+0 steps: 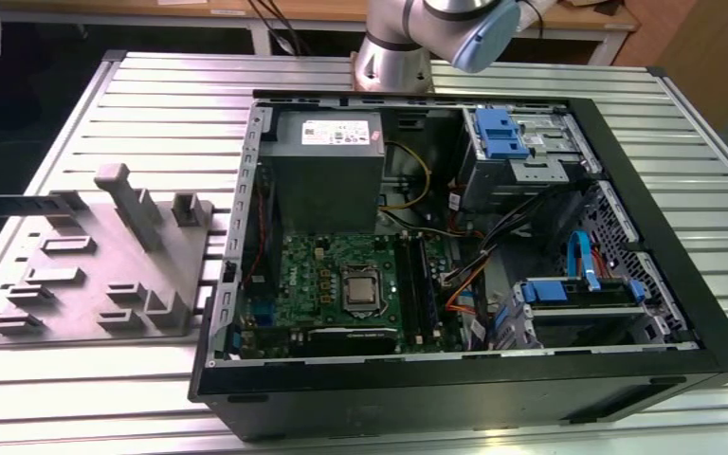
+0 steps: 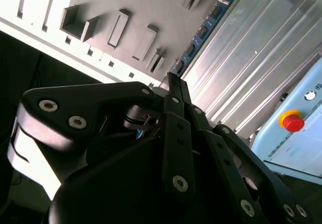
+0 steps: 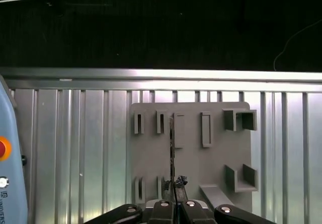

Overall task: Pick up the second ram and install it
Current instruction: 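Pick up the second ram and move it above second insertion slot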

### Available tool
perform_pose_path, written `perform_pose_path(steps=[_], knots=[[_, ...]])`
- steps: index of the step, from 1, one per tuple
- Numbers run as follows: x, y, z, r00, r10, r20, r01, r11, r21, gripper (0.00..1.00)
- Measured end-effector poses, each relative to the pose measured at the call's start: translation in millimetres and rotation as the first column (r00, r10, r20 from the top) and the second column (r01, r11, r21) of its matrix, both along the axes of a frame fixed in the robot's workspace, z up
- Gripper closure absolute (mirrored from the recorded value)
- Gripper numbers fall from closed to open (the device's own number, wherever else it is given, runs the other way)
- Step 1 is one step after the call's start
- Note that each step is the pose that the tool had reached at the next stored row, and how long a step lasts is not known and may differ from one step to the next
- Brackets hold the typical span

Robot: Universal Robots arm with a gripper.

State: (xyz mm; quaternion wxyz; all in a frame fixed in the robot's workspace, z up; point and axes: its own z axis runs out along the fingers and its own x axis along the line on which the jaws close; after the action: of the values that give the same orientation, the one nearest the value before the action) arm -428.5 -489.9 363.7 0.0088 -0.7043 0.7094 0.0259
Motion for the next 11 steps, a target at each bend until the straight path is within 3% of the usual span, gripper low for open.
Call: perform_pose_path(steps=[7,11], knots=[[0.0,0.1,19.1,1.0,0.0,0.0001,0.0,1.0,0.0,0.92],[0.0,0.1,19.3,1.0,0.0,0.0003,0.0,1.0,0.0002,0.92]])
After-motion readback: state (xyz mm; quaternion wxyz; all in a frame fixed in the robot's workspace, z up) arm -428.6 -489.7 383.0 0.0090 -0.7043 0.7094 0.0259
